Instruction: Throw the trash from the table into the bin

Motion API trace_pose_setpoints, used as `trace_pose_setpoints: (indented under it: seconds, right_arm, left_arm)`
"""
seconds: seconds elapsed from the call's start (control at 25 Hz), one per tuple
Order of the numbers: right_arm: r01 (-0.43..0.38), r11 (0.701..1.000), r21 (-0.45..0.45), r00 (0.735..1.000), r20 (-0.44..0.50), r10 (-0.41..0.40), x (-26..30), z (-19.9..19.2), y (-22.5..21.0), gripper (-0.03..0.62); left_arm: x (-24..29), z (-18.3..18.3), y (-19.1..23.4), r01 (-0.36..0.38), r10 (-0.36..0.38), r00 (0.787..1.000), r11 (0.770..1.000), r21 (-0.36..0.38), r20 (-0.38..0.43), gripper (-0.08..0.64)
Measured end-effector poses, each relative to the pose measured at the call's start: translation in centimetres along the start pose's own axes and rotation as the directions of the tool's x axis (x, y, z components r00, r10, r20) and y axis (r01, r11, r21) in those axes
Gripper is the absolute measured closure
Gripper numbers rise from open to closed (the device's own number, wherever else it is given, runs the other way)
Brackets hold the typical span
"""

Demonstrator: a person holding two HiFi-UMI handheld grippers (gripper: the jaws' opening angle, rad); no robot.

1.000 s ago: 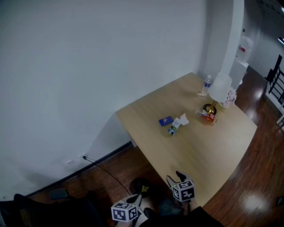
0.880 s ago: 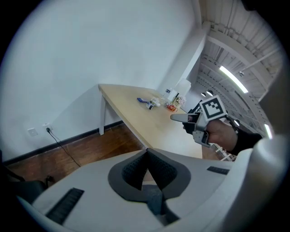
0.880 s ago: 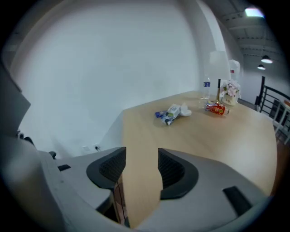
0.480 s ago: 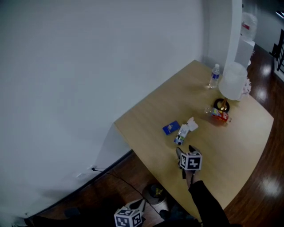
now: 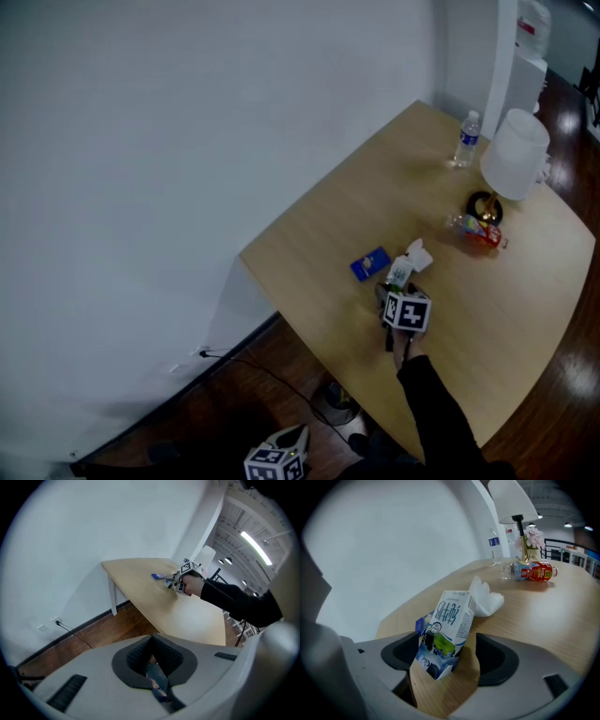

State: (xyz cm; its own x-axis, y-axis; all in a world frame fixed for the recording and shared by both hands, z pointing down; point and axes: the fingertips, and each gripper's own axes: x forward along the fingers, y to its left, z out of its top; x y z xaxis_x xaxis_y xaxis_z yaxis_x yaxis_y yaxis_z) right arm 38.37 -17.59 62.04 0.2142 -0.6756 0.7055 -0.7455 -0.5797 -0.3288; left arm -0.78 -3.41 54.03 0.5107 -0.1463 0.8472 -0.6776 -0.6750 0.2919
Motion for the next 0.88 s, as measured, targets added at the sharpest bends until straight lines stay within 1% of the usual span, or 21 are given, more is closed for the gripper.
trace_pose_setpoints:
  seconds: [0.12,0.2,0.44,0.64,0.76,0.88]
  right_arm:
    - [-0.023,1.0,0.019,1.0,-0.008,0.023,0.2,-0.1,0.1,0.213]
    - [-0.036,0.999,0.018,0.999,-0.009,0.036,0.2,-0.1,0.4,0.269]
    - [-0.066,0.998,0.001,0.998,-0.016,0.066,-0.7,-0.4,1.1,0.29]
    - [-0.122,0.99,-0.066,0.992,-0.009,0.122,-4.0,-0.7,3.0,0.293]
    - [-0.167,0.979,-0.115,0.986,-0.018,0.166,-7.0,-2.1,4.4,0.295]
    - [-0.216,0.962,-0.169,0.976,-0.04,0.213,-10.5,-4.3,6.2,0.296]
  left_arm:
    - [0.1,0.0,0.1,0.002,-0.002,1.0,1.0,-0.009,-0.005,0.555]
    - [0.3,0.0,0.1,0.007,-0.007,1.0,1.0,-0.011,-0.003,0.555]
    - [0.6,-0.7,0.2,0.02,-0.02,1.0,1.0,-0.009,0.012,0.555]
    - [0.1,-1.0,0.8,0.017,-0.015,0.998,0.999,-0.028,0.055,0.555]
    - [-0.2,-1.7,1.2,0.016,-0.013,0.996,0.999,-0.033,0.09,0.555]
    - [-0.9,-2.6,1.4,0.014,-0.009,0.992,0.999,-0.038,0.123,0.555]
